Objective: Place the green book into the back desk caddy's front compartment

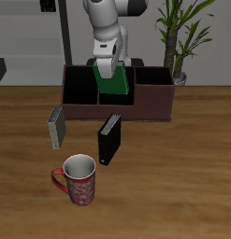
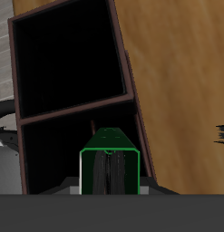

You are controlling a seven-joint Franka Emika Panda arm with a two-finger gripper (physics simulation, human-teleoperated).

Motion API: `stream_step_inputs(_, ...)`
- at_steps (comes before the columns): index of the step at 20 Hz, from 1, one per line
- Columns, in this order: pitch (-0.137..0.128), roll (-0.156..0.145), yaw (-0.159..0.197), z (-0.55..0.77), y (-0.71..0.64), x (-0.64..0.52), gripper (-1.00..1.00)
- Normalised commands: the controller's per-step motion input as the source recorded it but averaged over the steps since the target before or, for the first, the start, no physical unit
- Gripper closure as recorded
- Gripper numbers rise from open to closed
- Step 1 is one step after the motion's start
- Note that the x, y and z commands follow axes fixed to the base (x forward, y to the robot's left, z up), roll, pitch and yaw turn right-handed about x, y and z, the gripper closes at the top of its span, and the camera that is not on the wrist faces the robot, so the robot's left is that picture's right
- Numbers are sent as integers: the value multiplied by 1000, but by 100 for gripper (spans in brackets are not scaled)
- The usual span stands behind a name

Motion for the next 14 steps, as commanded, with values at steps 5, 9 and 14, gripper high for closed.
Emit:
stream_step_inputs(5, 22, -7, 4, -145, -54, 9, 100)
stream_step_inputs(9, 26, 1, 9, -176, 17, -11, 100)
stream_step_inputs(14, 25, -2, -4, -110, -40, -20, 100)
